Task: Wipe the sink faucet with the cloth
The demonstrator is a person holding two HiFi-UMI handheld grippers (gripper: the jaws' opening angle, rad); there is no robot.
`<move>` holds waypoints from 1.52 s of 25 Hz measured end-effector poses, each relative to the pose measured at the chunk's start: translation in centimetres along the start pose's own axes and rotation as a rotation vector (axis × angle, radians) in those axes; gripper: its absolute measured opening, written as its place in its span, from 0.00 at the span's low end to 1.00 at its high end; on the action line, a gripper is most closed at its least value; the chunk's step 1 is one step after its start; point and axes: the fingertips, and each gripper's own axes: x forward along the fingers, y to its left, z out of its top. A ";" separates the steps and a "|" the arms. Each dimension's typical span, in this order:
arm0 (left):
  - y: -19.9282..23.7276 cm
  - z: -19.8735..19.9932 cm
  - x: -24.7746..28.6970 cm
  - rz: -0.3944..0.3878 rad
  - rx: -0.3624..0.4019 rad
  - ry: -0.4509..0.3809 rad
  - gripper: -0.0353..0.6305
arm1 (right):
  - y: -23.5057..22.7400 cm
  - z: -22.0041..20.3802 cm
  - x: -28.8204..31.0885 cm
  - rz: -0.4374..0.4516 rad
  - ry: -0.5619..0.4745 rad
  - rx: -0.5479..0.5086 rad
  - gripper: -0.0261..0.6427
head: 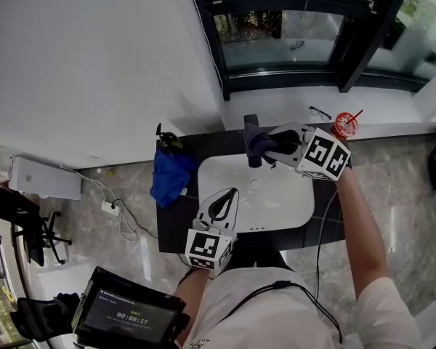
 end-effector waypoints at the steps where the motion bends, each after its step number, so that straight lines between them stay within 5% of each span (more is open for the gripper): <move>1: 0.0 0.1 0.0 0.001 0.003 0.000 0.04 | -1.0 0.3 -0.3 -0.029 -0.013 -0.001 0.22; 8: 0.4 -0.2 0.4 0.012 -0.010 0.008 0.04 | -7.8 1.0 0.6 -0.226 -0.020 -0.016 0.22; 16: 1.3 0.2 0.7 0.042 -0.011 0.008 0.04 | -10.7 0.6 4.7 -0.250 0.063 -0.043 0.22; 22: 2.2 0.0 0.8 0.056 -0.024 0.016 0.04 | -10.3 -2.0 7.6 -0.195 0.174 -0.051 0.22; 38: 0.5 0.4 1.5 0.009 -0.005 0.009 0.04 | -0.8 -3.7 6.1 0.106 0.220 -0.014 0.22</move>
